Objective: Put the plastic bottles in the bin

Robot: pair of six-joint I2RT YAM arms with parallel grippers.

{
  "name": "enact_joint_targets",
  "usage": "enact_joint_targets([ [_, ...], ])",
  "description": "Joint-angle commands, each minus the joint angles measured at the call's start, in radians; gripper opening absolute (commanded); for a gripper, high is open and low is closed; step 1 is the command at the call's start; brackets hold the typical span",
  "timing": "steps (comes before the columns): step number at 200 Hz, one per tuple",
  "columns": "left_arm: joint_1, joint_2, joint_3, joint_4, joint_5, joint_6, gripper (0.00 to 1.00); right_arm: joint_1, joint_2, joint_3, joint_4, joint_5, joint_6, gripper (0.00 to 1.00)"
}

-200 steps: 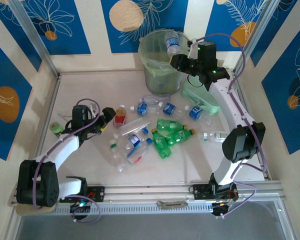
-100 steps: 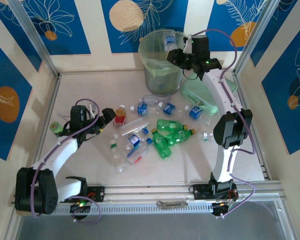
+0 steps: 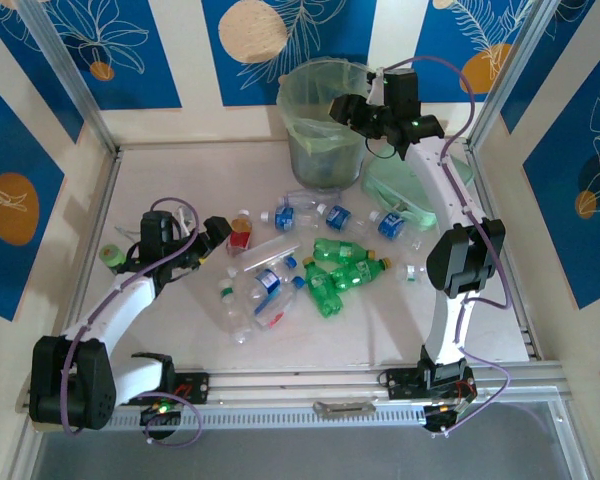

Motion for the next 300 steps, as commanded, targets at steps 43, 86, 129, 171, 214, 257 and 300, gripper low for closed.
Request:
enact_joint_targets([
  [43, -0.018, -0.013, 0.02, -0.01, -0.003, 0.026, 1.0, 0.026, -0.264, -0.256, 0.09, 0.014, -0.037, 0.58],
  [86, -0.07, 0.01, 0.034, 0.061, 0.006, 0.049, 1.0, 0.029, -0.454, -0.502, 0.034, 0.075, -0.067, 0.66],
  [129, -0.163, 0.11, 0.075, 0.174, 0.019, 0.056, 1.0, 0.002, -0.637, -0.766, -0.103, 0.23, -0.052, 0.79],
  [171, -0.225, 0.22, 0.14, 0.225, 0.081, 0.07, 1.0, -0.112, -0.783, -0.946, -0.289, 0.342, 0.08, 0.95],
  [214, -0.232, 0.236, 0.13, 0.22, 0.049, 0.081, 1.0, -0.271, -0.856, -1.091, -0.386, 0.314, 0.193, 0.99],
  [257, -0.233, 0.197, 0.136, 0.053, -0.06, 0.165, 1.0, -0.423, -0.874, -1.169, -0.372, 0.187, 0.279, 0.99],
  [300, -0.227, 0.113, 0.083, 0.033, -0.186, 0.188, 1.0, -0.472, -0.889, -1.239, -0.378, 0.226, 0.409, 0.99],
])
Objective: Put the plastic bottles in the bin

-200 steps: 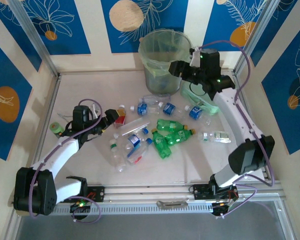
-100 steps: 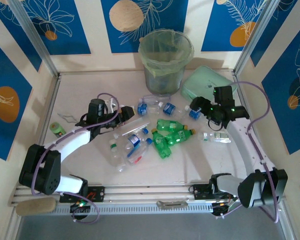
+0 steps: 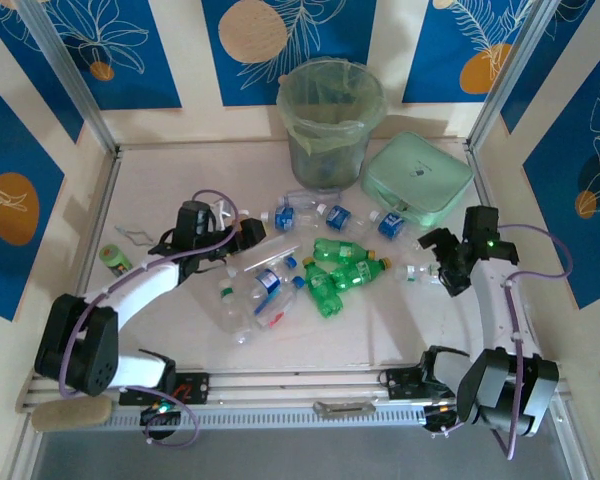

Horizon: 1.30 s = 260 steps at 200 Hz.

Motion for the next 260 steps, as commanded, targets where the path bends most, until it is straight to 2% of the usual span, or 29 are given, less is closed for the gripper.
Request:
enact_joint_targets([
  [1, -0.001, -0.055, -0.022, -0.038, -0.091, 0.043, 1.0, -0.012, -0.016, -0.032, -0.028, -0.004, 0.112, 0.99],
  [34, 0.003, -0.068, -0.021, -0.049, -0.106, 0.062, 1.0, -0.076, 0.007, -0.103, 0.067, -0.064, 0.217, 1.0],
  [70, 0.003, -0.056, -0.039, 0.006, -0.069, 0.014, 1.0, -0.09, 0.104, -0.097, 0.154, -0.076, 0.248, 1.0],
  [120, 0.003, -0.064, -0.047, 0.0, -0.074, 0.001, 1.0, -0.137, 0.242, -0.078, 0.241, -0.114, 0.275, 1.0],
  [152, 0.003, -0.088, -0.051, -0.025, -0.095, 0.009, 1.0, -0.142, 0.298, -0.081, 0.278, -0.069, 0.294, 1.0],
  [216, 0.004, -0.125, -0.058, -0.053, -0.136, 0.013, 1.0, -0.144, 0.383, -0.079, 0.314, -0.072, 0.288, 1.0],
  [260, 0.004, -0.128, -0.056, -0.049, -0.139, 0.005, 1.0, -0.144, 0.377, -0.126, 0.362, -0.083, 0.299, 0.9],
])
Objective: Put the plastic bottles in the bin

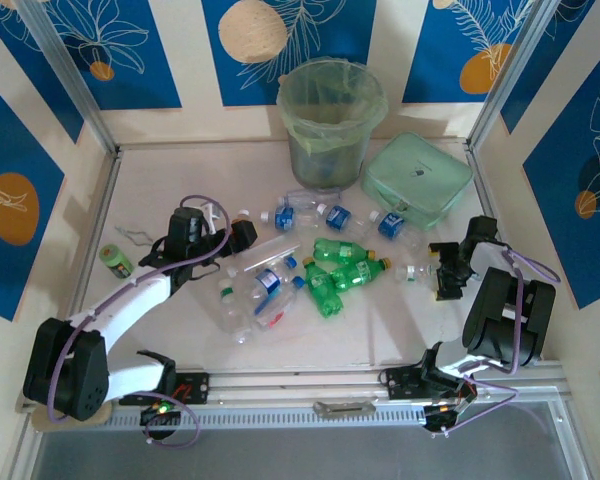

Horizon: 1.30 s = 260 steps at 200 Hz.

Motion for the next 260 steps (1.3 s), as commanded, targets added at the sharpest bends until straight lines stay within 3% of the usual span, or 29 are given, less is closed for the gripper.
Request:
enact_joint_targets([
  [1, 0.003, -0.023, -0.01, -0.012, -0.016, -0.002, 1.0, -0.004, 0.002, -0.029, 0.059, -0.008, 0.015, 0.9],
  [28, 0.003, -0.019, -0.01, -0.012, -0.017, -0.005, 1.0, -0.001, -0.024, -0.037, 0.055, 0.005, 0.002, 0.83],
  [67, 0.002, -0.019, -0.013, -0.005, -0.012, -0.015, 1.0, -0.003, -0.07, -0.048, 0.054, 0.015, 0.0, 0.65],
  [129, 0.003, -0.026, -0.019, -0.006, -0.022, -0.01, 1.0, 0.008, -0.159, -0.024, 0.024, 0.014, -0.008, 0.59],
  [183, 0.051, -0.032, -0.052, 0.037, -0.009, -0.043, 1.0, 0.106, -0.286, 0.136, -0.017, 0.071, -0.122, 0.55],
  [235, 0.117, -0.052, -0.084, 0.057, 0.026, -0.072, 1.0, 0.256, -0.247, 0.348, 0.047, 0.036, -0.312, 0.52],
  [260, 0.126, -0.067, -0.092, 0.049, 0.019, -0.068, 1.0, 0.306, -0.175, 0.472, 0.107, -0.066, -0.39, 0.5],
])
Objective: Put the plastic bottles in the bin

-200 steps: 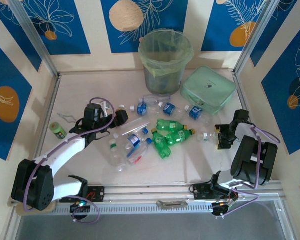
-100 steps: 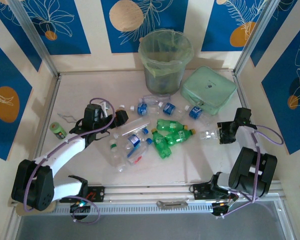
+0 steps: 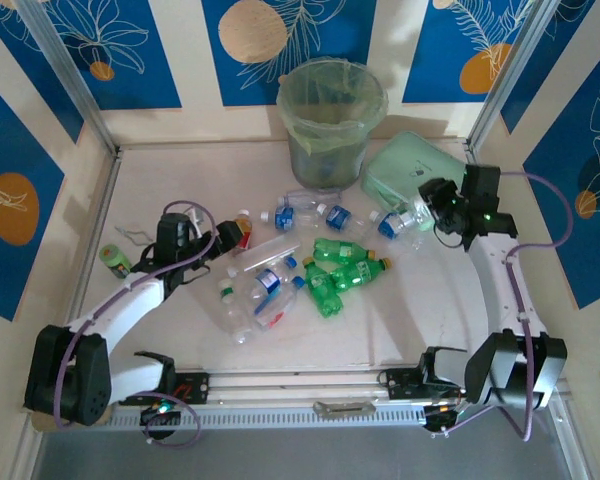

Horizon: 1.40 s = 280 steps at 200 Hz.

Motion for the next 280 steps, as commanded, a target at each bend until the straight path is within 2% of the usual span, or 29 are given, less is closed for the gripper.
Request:
enact_joint_targets([
  [1, 0.014, -0.031, -0.017, 0.017, 0.018, -0.004, 1.0, 0.039, 0.059, 0.108, 0.069, -0.105, -0.122, 0.5],
  [46, 0.021, -0.041, -0.021, 0.007, 0.021, -0.001, 1.0, 0.138, 0.217, 0.374, 0.166, -0.2, -0.192, 0.48],
  [96, 0.03, -0.089, -0.026, -0.044, -0.009, 0.028, 1.0, 0.244, 0.468, 0.769, 0.178, -0.178, -0.288, 0.48],
  [113, 0.036, -0.103, -0.027, -0.06, -0.017, 0.039, 1.0, 0.256, 0.549, 0.87, 0.215, -0.189, -0.283, 0.48],
  [142, 0.038, -0.127, -0.022, -0.096, -0.029, 0.063, 1.0, 0.275, 0.691, 1.049, 0.287, -0.13, -0.309, 0.48],
  [208, 0.048, -0.241, -0.021, -0.221, -0.115, 0.151, 1.0, 0.309, 1.159, 1.719, 0.065, -0.113, -0.35, 0.47],
  [223, 0.05, -0.263, -0.028, -0.236, -0.13, 0.161, 1.0, 0.316, 1.191, 1.726, 0.066, -0.109, -0.34, 0.47],
  [241, 0.051, -0.279, -0.036, -0.245, -0.141, 0.165, 1.0, 0.327, 1.178, 1.641, 0.108, -0.116, -0.341, 0.47],
  [280, 0.051, -0.295, -0.035, -0.262, -0.144, 0.177, 1.0, 0.359, 1.174, 1.586, 0.091, -0.086, -0.428, 0.49],
])
